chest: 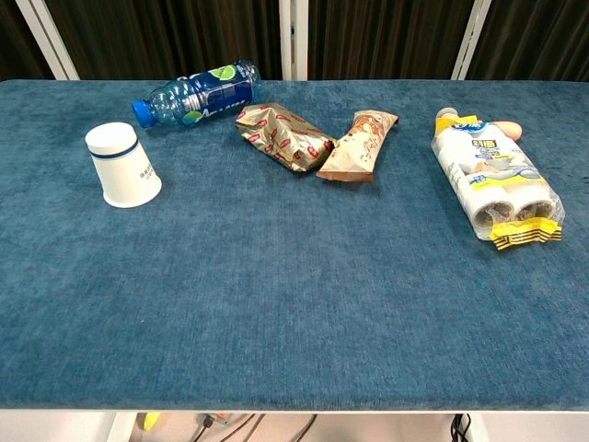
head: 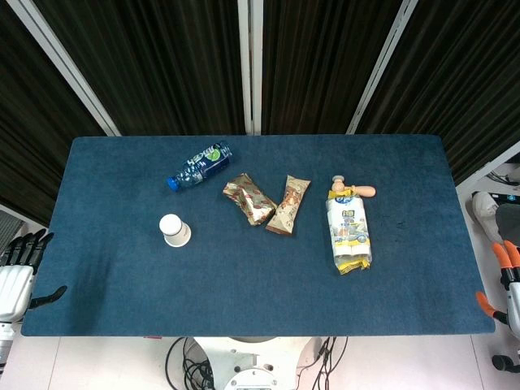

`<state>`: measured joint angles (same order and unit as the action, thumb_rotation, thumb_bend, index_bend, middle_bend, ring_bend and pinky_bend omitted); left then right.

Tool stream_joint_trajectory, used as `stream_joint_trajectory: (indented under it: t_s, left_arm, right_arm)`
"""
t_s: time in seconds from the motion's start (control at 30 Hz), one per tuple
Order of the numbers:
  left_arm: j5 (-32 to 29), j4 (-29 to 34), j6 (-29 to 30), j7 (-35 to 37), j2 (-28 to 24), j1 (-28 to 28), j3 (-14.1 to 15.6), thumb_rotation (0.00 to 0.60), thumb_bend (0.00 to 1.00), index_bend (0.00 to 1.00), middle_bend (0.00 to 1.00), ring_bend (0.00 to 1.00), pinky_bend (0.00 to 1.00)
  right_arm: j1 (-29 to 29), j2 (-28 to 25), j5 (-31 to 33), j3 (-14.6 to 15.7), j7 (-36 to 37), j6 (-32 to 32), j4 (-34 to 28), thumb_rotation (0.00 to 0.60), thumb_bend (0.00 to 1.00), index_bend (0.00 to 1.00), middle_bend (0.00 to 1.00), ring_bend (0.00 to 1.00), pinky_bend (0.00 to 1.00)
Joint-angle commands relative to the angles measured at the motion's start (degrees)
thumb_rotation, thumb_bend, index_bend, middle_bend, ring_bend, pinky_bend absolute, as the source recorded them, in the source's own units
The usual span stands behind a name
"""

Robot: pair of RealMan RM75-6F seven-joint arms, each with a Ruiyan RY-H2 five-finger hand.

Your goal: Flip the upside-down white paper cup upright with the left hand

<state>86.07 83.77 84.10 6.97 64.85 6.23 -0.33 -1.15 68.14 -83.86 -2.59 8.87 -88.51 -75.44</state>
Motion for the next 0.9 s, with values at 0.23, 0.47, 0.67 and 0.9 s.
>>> stream_joint_trajectory:
  t_s: [0.23, 0.47, 0.67, 0.9]
  left_arm:
    - [1.83, -0.10, 1.22, 1.52, -0.13, -0.26, 0.25, 0.600, 0.15, 0.03, 0.00, 0.00, 0.00]
    - [2.41, 1.20, 0.33, 0.66, -0.91, 0.08, 0.53, 0.600, 0.15, 0.03, 0.00, 0.00, 0.00]
    - [5.29, 7.23, -2.90, -5.15, -4.53, 3.63, 0.07, 0.600, 0.15, 0.03, 0.00, 0.00, 0.00]
    - [-0.47, 26.37, -20.51, -28.32, -10.90, 16.94, -6.18, 0.600, 0.15, 0.03, 0.00, 0.00, 0.00]
  right_arm:
    - [-0.14, -0.87, -0.26, -0.21, 0.12, 0.09, -1.11, 0.600, 0.24, 0.00, 0.00, 0.00, 0.00]
    - [-0.26, -1.50, -0.85, -0.33, 0.55, -0.26, -1.72, 0.600, 0.23, 0.00, 0.00, 0.00, 0.00]
    - [-0.25, -1.94, -0.72, -0.50, 0.36, 0.00, -2.37, 0.600, 0.23, 0.00, 0.00, 0.00, 0.00]
    - [-0.52, -2.94, -0.95, -0.96, 0.05, -1.00, -4.47, 0.600, 0.23, 0.00, 0.00, 0.00, 0.00]
